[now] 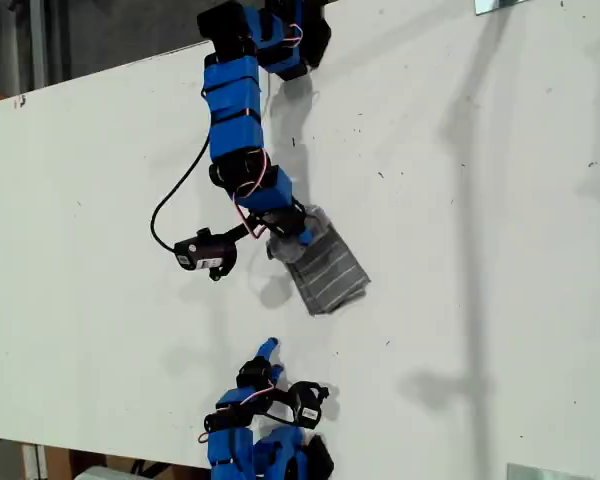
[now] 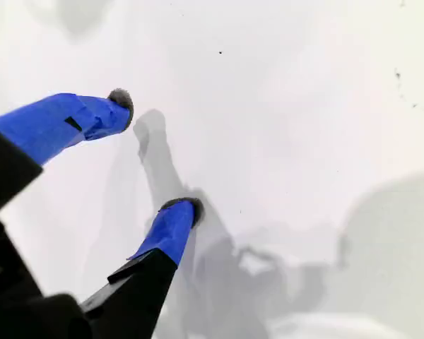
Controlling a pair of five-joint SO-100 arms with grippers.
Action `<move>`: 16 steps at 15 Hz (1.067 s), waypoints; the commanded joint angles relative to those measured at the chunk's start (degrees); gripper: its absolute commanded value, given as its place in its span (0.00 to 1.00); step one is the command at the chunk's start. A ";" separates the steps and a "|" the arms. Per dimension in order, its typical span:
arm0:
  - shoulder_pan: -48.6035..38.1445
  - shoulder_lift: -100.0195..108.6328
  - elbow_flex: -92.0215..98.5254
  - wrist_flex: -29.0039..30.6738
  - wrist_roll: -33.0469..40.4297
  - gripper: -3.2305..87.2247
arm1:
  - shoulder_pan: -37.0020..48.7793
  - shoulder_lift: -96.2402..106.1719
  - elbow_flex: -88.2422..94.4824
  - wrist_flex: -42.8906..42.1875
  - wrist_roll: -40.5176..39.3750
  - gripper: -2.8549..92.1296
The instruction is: Grasp corners of a square towel and fold twice.
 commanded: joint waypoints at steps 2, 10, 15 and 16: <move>-0.70 0.00 -0.44 -0.35 -0.79 0.32 | -2.90 3.16 -3.43 -6.50 -4.39 0.03; -0.79 -0.09 -0.44 -0.35 -0.70 0.32 | -2.64 0.70 -0.44 -17.58 -8.61 0.20; -0.88 -0.09 -0.53 -0.44 -0.70 0.32 | -3.43 0.35 -0.44 -20.04 -11.78 0.20; -0.88 -0.09 -0.53 -0.44 -0.70 0.32 | -3.34 0.35 -0.18 -20.21 -11.95 0.21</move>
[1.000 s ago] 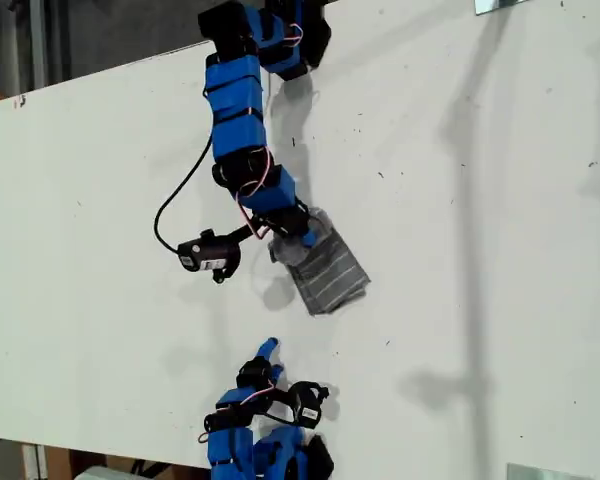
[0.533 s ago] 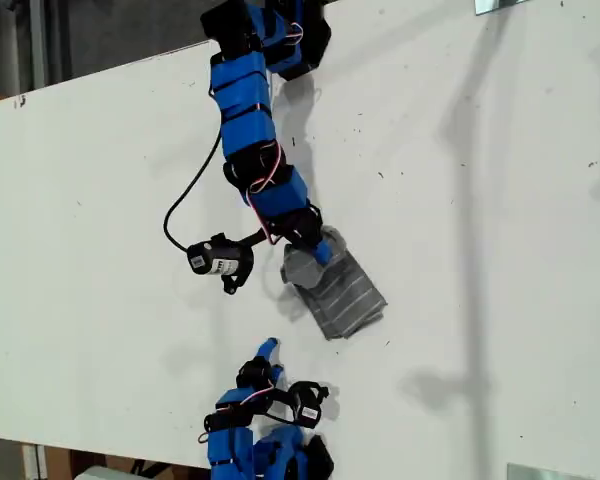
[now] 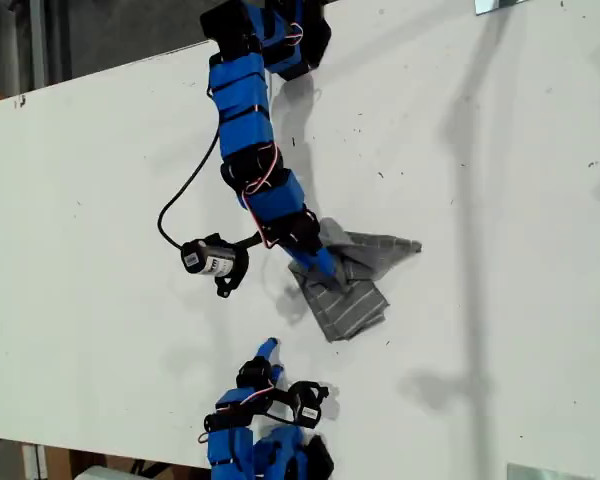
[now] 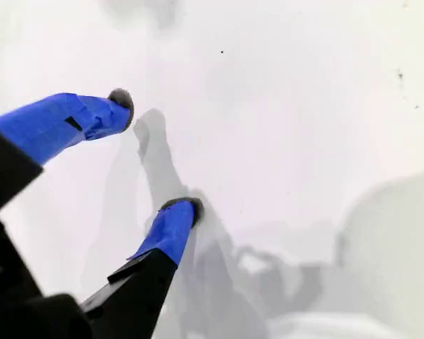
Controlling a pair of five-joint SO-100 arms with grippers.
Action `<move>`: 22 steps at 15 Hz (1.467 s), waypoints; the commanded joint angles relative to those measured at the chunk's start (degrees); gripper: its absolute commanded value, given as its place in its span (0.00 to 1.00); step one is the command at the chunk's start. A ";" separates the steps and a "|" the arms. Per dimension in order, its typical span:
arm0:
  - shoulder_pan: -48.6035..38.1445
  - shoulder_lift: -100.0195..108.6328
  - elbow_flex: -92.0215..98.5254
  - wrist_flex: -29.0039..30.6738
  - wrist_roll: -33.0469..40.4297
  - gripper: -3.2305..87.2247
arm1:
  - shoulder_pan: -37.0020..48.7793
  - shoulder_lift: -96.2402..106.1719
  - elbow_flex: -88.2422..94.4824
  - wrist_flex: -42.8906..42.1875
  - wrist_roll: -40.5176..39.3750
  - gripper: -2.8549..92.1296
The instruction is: Grasp corners of a square towel and fold twice.
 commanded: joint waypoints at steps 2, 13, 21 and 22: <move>-0.70 -0.09 -0.53 -0.44 -0.35 0.32 | -0.44 0.53 -0.26 -1.67 -1.49 0.21; -0.88 -0.35 -0.62 -0.62 -0.09 0.32 | -13.71 3.08 5.19 20.57 17.23 0.33; -1.05 -1.41 -1.23 -0.53 0.00 0.32 | -14.24 -16.61 -10.37 17.49 13.97 0.34; -1.05 -1.49 -1.32 -0.53 0.09 0.32 | -13.10 -16.52 -10.37 16.44 12.13 0.34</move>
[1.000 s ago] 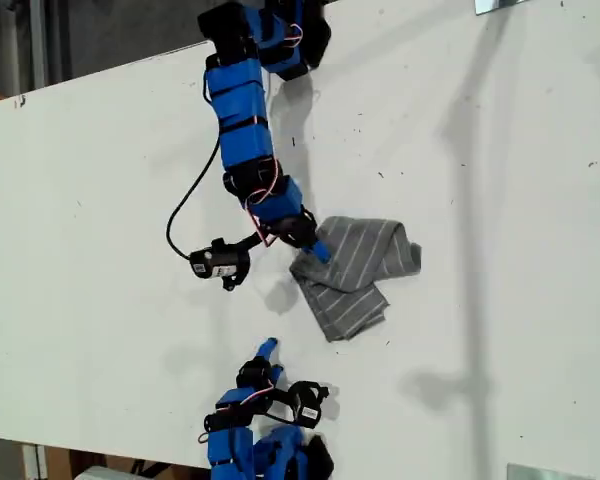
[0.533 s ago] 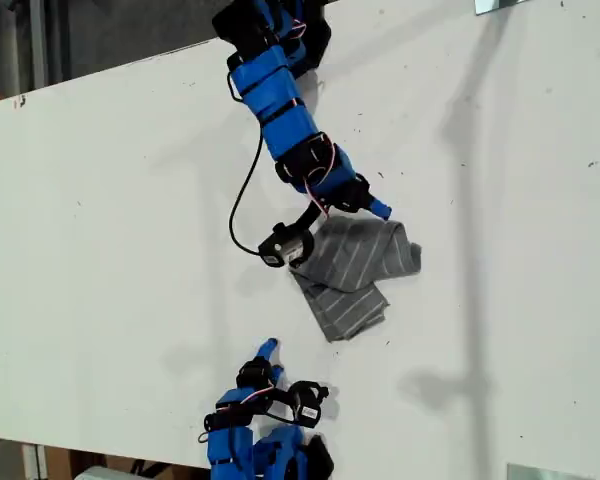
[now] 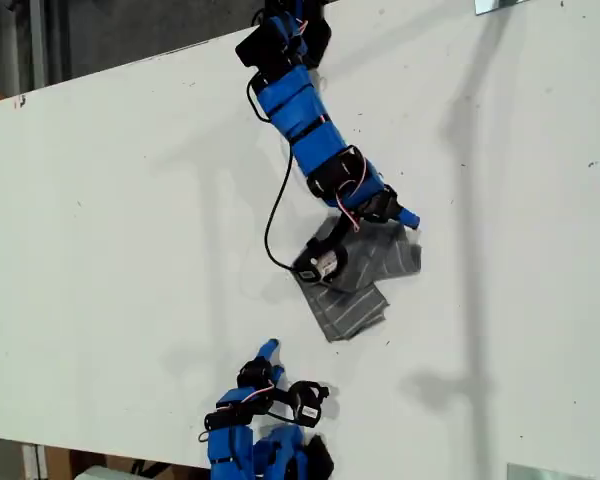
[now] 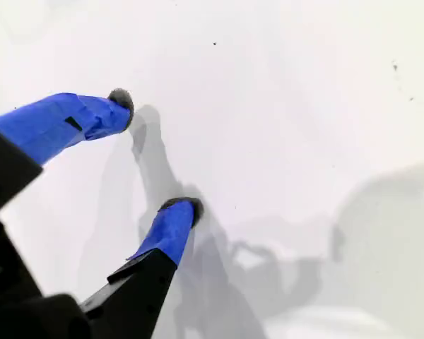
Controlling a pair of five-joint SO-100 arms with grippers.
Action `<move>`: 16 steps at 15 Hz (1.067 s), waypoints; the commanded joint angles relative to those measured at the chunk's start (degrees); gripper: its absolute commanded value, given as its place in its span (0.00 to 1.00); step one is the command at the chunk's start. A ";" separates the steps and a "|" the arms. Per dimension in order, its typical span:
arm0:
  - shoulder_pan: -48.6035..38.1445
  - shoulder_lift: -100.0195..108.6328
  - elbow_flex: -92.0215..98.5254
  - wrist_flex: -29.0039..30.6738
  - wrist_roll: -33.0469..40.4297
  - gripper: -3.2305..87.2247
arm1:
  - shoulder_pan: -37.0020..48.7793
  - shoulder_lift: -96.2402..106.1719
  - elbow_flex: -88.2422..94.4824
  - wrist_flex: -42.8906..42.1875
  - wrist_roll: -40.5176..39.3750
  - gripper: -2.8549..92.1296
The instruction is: Grasp corners of a square towel and fold twice.
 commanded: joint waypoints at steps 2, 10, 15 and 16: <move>-0.97 -0.09 -1.32 -0.44 0.18 0.33 | 2.02 3.87 -4.31 -2.90 -5.27 0.33; -0.88 -0.09 -1.41 -0.44 0.09 0.33 | -1.49 2.20 -1.85 -15.21 -14.06 0.32; -0.88 -0.09 -1.41 -0.35 0.00 0.32 | 5.54 -5.54 -1.85 -19.95 -10.99 0.31; -0.88 -0.09 -1.41 -0.35 -0.09 0.32 | 7.12 -5.98 -1.67 -19.86 -9.32 0.31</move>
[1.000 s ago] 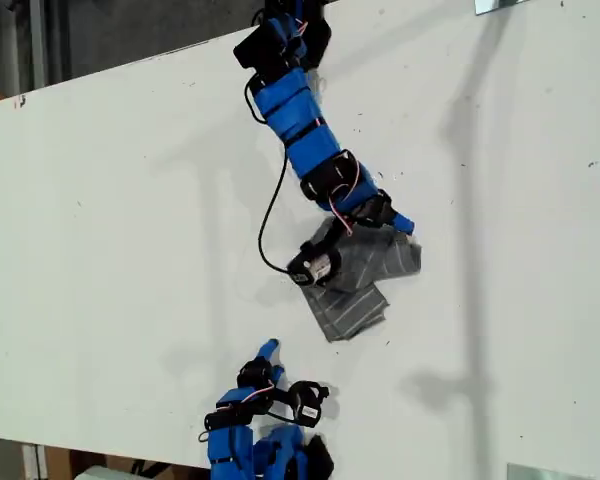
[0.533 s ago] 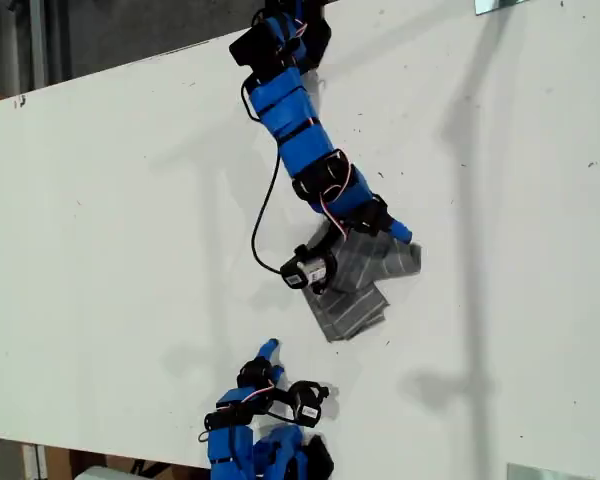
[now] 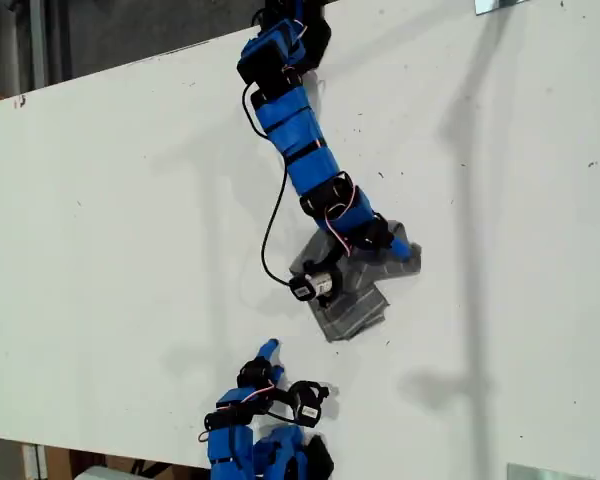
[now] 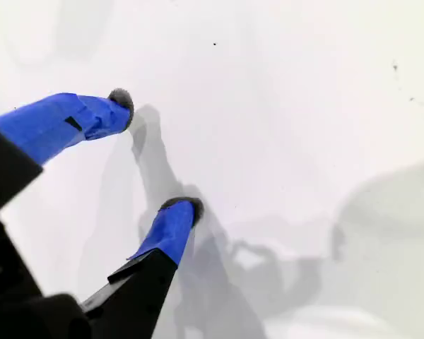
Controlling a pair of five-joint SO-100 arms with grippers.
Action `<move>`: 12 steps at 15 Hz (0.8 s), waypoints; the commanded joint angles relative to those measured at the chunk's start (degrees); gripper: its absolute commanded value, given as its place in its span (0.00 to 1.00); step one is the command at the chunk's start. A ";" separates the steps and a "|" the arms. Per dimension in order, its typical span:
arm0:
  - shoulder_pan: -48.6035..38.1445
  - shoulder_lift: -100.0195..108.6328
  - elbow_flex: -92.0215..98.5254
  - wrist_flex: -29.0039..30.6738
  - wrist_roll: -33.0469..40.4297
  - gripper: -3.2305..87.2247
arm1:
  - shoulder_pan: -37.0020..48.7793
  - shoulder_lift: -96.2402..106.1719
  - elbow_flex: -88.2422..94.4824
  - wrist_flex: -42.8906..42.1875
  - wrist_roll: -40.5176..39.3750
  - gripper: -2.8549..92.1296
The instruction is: Grasp corners of a square towel and fold twice.
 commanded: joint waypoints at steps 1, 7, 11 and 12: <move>-0.79 -0.09 -1.32 -0.35 -0.09 0.32 | 3.43 1.14 -0.88 -0.35 3.52 0.31; -0.70 0.18 -1.23 -0.35 -0.18 0.32 | 11.16 0.26 0.18 9.84 13.01 0.30; -0.70 0.18 -1.23 -0.35 -0.09 0.32 | 10.37 0.88 -0.18 12.30 13.36 0.30; -0.70 0.18 -1.23 -0.35 -0.09 0.32 | 10.20 1.23 -0.18 13.45 13.62 0.30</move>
